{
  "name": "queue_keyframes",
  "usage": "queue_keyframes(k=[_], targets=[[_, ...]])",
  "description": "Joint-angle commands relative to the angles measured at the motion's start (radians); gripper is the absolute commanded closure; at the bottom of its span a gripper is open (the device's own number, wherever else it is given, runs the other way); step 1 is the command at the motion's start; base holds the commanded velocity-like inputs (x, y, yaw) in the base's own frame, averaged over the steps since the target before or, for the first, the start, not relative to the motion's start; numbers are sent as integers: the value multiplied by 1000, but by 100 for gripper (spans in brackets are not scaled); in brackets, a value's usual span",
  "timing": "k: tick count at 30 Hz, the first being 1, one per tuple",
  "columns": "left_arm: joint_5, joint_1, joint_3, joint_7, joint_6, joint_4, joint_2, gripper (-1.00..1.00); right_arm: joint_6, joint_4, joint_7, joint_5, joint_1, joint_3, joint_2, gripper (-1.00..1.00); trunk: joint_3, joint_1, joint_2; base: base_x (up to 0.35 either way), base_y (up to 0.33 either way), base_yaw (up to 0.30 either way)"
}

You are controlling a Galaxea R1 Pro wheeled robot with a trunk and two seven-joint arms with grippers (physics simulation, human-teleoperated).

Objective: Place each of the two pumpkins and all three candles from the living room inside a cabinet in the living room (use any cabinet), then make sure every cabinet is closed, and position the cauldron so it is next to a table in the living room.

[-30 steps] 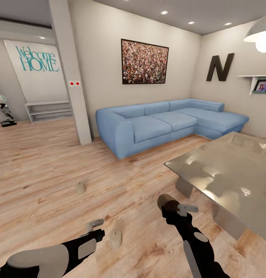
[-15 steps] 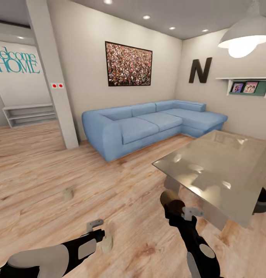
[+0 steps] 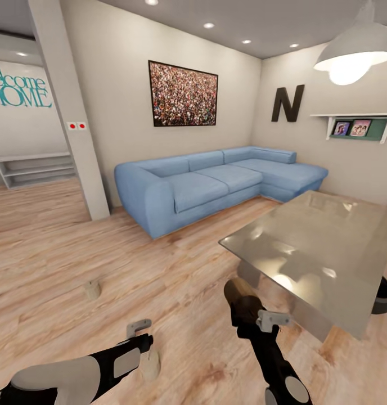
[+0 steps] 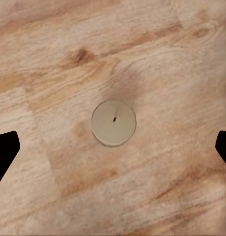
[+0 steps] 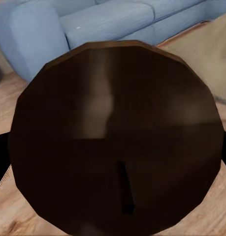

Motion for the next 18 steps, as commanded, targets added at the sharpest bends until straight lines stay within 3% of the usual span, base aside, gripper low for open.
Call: queue_keyframes(k=[1,3,4,6,11,18], targets=[[10,-1,-8,2,-7,-5,1,-100,5,-2,-8,-8,0,15,0,100,-1,1,0,312,0,0],[10,-1,-9,0,-6,-5,1,-100,5,-1,-12,-5,0,45,1,100,-1,1,0,291,0,0],[10,-1,-9,-2,-5,-5,1,-100,3,0,-23,-2,0,81,1,100,-1,1,0,229,0,0],[10,-1,-9,-2,-5,-5,1,-100,-13,1,-35,-1,0,98,1,100,-1,1,0,207,0,0],[10,-1,-9,-3,-3,-5,0,-100,-113,9,-44,-1,0,108,0,100,-1,1,0,169,0,0],[10,-1,-9,-3,-3,-6,-1,-100,-147,14,-42,-7,0,108,0,100,-1,1,0,29,0,0]])
